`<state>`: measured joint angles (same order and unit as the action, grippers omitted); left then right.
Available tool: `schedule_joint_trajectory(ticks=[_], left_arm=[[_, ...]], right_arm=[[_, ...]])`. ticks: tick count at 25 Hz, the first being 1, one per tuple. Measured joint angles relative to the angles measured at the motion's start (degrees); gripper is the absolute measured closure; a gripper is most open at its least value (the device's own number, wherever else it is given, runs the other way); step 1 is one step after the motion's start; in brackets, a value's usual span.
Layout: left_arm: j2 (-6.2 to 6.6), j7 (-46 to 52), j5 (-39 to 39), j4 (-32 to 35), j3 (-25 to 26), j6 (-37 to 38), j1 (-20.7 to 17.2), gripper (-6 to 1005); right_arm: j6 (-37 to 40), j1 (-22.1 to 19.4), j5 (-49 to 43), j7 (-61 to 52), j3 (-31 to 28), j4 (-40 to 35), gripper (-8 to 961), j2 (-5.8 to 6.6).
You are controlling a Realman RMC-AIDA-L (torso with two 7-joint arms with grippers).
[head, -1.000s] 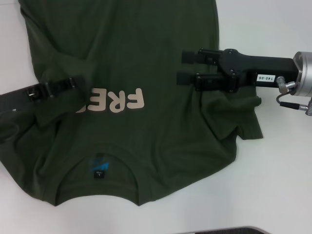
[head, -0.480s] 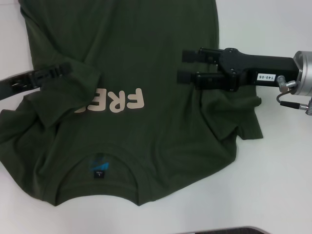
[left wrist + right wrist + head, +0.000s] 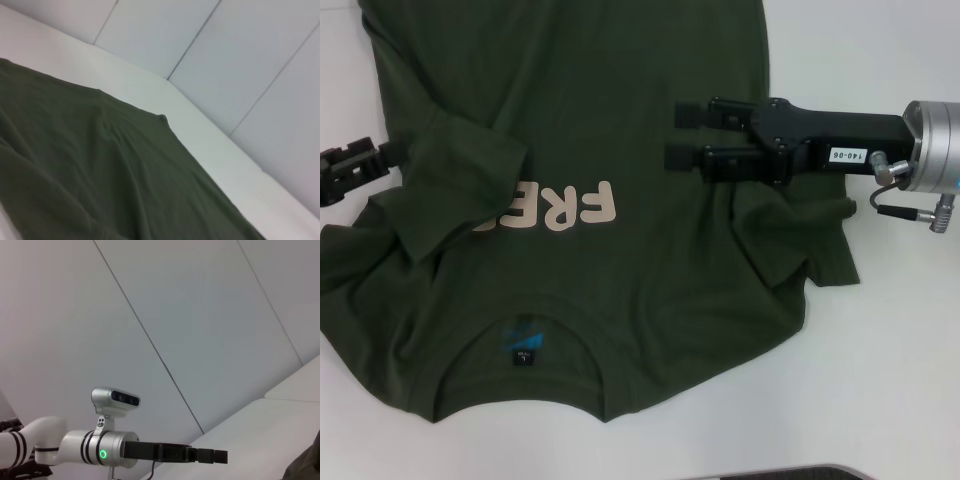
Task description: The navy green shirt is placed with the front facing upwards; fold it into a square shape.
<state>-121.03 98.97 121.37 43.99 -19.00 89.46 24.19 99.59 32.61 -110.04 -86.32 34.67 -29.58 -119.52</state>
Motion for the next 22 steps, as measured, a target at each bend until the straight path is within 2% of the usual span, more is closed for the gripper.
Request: schedule_joint_trajectory(ticks=[9, 22], left_arm=[[0.54, -5.4, 0.4, 2.5, 0.5, 1.0, -1.7, 311], [0.29, -8.5, 4.7, 2.6, 0.7, -6.6, -2.5, 312]], right_arm=[[-0.1, 0.7, 0.0, -2.8, -0.1, -0.1, 39, 0.08], [0.4, 0.8, 0.0, -3.6, -0.4, 0.1, 39, -0.01]])
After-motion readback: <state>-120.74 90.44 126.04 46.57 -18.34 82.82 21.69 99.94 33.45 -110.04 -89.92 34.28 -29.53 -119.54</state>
